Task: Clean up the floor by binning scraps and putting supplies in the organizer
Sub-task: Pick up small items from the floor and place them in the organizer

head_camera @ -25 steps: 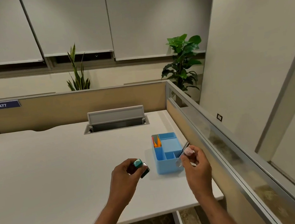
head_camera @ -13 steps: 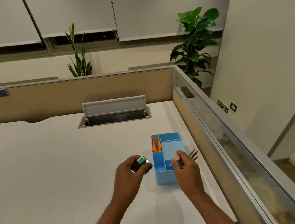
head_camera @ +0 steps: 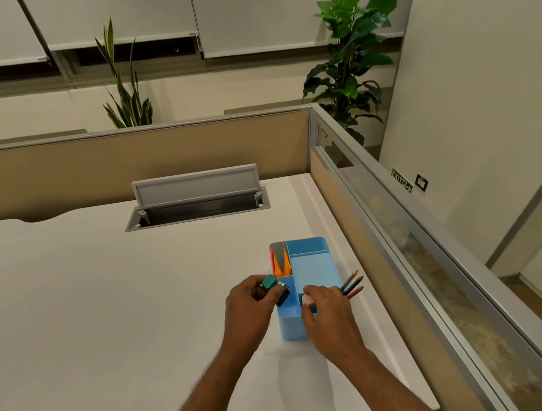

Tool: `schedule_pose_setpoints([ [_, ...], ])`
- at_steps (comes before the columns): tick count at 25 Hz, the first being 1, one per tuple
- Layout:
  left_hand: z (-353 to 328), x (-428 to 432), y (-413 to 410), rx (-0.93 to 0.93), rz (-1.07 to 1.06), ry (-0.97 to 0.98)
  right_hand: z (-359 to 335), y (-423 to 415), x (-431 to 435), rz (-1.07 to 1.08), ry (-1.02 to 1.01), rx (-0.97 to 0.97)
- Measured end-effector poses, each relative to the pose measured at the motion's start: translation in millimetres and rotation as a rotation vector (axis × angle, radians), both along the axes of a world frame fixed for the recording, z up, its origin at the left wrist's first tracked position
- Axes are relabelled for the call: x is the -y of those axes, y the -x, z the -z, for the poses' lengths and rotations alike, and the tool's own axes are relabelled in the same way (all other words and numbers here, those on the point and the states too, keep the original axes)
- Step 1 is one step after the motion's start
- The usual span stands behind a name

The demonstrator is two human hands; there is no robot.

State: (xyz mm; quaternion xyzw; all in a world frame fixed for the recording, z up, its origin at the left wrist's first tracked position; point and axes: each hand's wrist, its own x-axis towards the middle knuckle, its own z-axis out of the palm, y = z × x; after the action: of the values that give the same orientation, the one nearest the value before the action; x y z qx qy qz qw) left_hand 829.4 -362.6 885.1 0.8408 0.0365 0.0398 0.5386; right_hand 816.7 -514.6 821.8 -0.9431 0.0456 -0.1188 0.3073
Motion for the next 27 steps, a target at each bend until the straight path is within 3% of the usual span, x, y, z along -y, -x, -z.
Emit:
schedule_pose_setpoints([
  [5,12.4,5.3,-7.3,-0.036,-0.030,0.056,1.1,2.6,1.8,-0.016,-0.002,-0.020],
  [10,15.0,8.2,-14.2,-0.021,-0.033,0.085,-27.2,5.8,-7.9,0.053,-0.208,0.121],
  [13,14.6,12.5,-14.1,0.001,-0.056,0.137,-48.1,-0.5,-15.5,-0.068,-0.312,0.106],
  [16,11.5,14.5,-14.5,0.006,-0.082,0.207,-55.1,-5.7,-19.1,-0.181,-0.274,0.044],
  [22,8.3,16.8,-12.1,-0.013,-0.048,0.210,-47.5,-20.0,-27.3,-0.203,-0.176,0.143],
  [25,14.6,6.5,-8.9,0.051,-0.020,0.105,-42.0,-27.4,-28.2,-0.176,-0.205,0.119],
  [27,25.9,-7.1,-6.2,0.104,-0.013,-0.111,-38.0,-29.9,-26.2,-0.136,-0.227,0.065],
])
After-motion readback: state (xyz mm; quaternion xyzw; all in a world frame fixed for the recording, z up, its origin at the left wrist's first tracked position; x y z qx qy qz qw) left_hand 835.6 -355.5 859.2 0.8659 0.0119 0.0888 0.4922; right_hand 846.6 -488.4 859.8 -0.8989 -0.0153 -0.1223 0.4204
